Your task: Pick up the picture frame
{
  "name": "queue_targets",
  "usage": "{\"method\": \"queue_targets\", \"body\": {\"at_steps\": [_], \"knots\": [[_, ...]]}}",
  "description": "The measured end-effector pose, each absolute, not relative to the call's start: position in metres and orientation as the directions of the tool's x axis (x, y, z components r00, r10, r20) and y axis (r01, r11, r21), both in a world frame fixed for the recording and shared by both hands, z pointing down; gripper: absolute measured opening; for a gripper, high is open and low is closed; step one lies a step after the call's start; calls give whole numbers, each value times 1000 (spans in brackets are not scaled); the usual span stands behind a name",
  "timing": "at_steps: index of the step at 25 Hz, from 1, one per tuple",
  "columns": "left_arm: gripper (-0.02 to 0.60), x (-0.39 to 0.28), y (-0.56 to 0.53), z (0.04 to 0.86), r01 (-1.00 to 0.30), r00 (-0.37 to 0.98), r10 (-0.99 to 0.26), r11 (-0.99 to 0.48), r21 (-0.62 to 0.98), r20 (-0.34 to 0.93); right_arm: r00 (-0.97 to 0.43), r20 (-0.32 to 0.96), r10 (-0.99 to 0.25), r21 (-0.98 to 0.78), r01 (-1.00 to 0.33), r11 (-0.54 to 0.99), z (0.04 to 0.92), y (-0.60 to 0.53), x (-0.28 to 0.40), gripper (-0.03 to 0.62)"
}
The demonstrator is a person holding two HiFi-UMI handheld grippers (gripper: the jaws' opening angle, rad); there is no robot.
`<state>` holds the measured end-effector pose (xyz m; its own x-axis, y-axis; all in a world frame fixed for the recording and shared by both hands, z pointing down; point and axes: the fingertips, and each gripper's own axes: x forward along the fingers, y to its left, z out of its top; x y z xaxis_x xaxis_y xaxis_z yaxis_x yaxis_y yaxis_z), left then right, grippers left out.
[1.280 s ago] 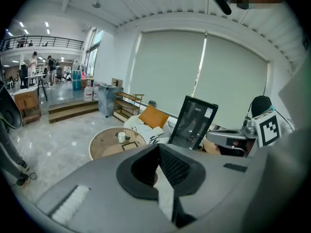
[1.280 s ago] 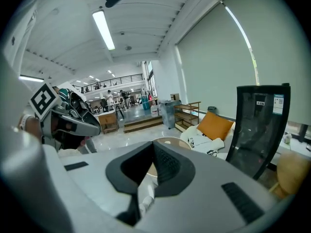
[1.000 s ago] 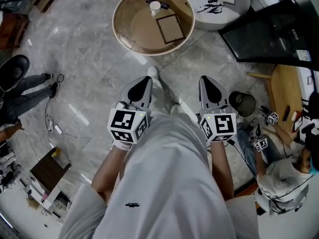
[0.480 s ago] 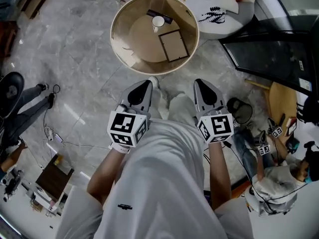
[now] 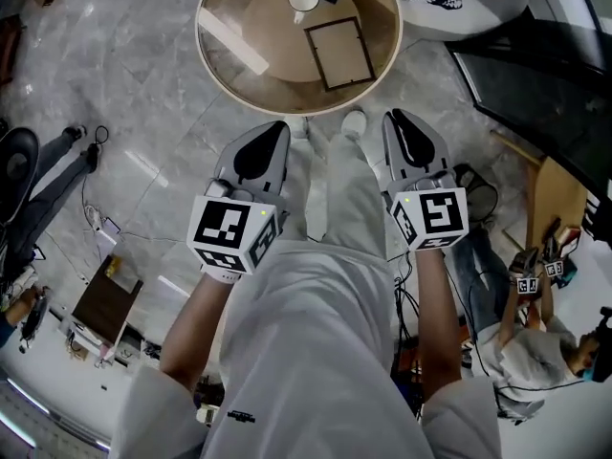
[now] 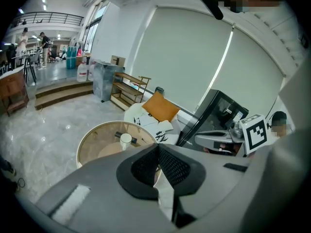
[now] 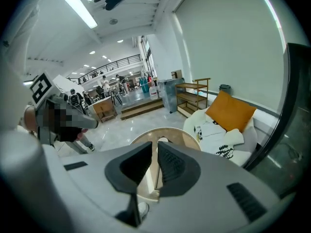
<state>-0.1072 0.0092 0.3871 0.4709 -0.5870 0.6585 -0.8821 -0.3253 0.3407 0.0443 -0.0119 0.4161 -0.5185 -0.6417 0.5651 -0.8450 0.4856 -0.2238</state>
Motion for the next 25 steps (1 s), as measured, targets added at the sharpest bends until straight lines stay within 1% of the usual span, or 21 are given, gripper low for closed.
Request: {"method": "queue_targets", "body": {"at_steps": [7, 12, 18, 25], "knots": [[5, -86, 10, 462, -886, 463, -545, -301, 353, 699, -517, 600, -611, -235, -844, 483, 494, -27, 53, 8], [5, -79, 11, 515, -890, 455, -532, -278, 360, 714, -533, 623, -572, -246, -828, 504, 548, -33, 50, 61], [5, -77, 2, 577, -900, 436, -515, -245, 361, 738, -509, 666, -546, -234, -837, 495, 613, -47, 53, 66], [5, -74, -5, 629, -905, 425, -492, -222, 363, 760, -489, 701, -519, -234, -845, 480, 677, -63, 55, 67]]}}
